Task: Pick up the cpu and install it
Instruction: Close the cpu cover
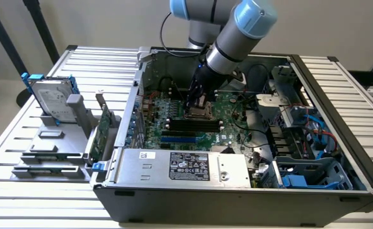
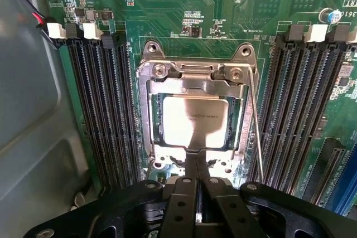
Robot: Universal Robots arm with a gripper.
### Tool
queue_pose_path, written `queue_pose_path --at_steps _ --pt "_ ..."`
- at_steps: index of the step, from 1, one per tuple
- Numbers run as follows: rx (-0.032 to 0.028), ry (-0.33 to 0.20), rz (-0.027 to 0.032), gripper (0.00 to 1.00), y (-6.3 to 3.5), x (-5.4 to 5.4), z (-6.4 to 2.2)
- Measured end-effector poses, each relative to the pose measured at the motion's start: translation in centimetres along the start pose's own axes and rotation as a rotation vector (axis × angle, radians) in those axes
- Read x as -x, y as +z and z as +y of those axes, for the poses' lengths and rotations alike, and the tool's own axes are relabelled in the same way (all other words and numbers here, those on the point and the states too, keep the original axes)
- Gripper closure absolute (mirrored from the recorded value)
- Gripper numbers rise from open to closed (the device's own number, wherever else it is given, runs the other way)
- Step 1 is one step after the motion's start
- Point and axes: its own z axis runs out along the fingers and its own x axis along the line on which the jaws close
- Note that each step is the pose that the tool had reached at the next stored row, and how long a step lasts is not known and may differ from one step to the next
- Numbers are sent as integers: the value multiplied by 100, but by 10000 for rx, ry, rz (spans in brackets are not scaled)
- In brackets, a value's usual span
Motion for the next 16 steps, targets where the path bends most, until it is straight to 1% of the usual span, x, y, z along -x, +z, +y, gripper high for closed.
queue_pose_path --at_steps 6,9,10,12,16 --pt "3 39 55 89 24 3 1" --pt "10 33 110 89 22 1 -6" --pt "14 31 128 89 8 -2 -12" --pt "5 35 140 89 -59 -5 -43" --pt "1 27 199 89 -147 9 -100"
